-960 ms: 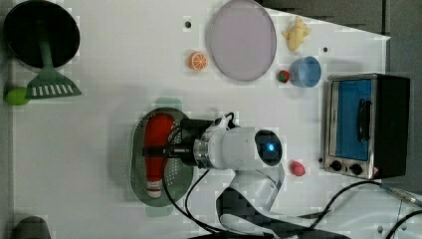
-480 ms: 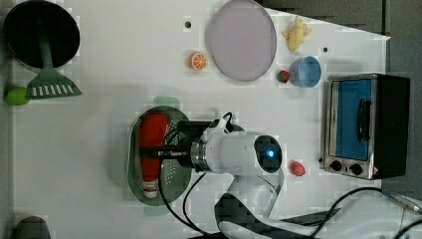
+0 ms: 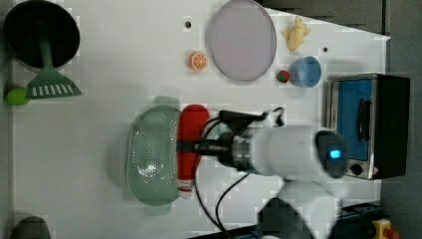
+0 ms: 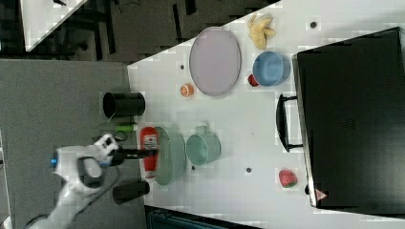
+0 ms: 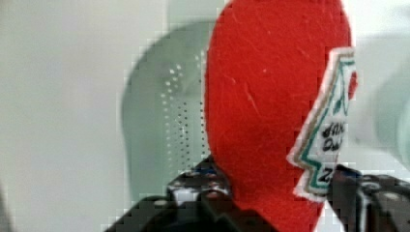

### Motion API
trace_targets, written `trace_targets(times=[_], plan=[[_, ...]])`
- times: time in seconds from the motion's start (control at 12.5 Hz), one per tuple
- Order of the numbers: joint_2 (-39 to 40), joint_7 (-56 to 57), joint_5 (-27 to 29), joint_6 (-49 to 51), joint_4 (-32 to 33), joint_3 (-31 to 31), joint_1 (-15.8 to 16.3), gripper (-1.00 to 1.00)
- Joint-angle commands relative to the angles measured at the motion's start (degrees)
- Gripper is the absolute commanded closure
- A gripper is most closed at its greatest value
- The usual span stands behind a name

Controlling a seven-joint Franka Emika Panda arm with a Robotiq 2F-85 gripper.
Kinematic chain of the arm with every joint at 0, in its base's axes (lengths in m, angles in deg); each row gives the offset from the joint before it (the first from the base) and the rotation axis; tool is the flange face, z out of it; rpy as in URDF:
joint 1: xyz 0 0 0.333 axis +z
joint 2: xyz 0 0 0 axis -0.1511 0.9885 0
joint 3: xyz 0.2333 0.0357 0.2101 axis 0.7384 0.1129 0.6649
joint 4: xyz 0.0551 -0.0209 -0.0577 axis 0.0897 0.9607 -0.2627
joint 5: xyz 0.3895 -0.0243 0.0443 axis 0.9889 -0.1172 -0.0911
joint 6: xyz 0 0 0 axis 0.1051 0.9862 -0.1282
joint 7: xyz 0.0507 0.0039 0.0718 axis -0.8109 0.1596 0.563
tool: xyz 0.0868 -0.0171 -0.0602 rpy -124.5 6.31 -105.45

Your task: Pick ketchup from strainer and place it on the table

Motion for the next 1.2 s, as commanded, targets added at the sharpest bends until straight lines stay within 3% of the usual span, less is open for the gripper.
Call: trace_targets(times=[0.08, 0.48, 0.8, 1.2], plan=[[-4.35, -1.38, 3.16, 9.57, -6.09, -1.39, -4.16, -0.17], [-6.33, 8.99, 2.92, 14.39, -9.72, -10.92, -8.31, -0.17], [-6.22, 14.55, 2.78, 14.36, -9.24, -21.19, -9.25, -0.17], [-6.23, 17.6, 2.78, 14.24, -3.05, -30.71, -9.38, -0.17]])
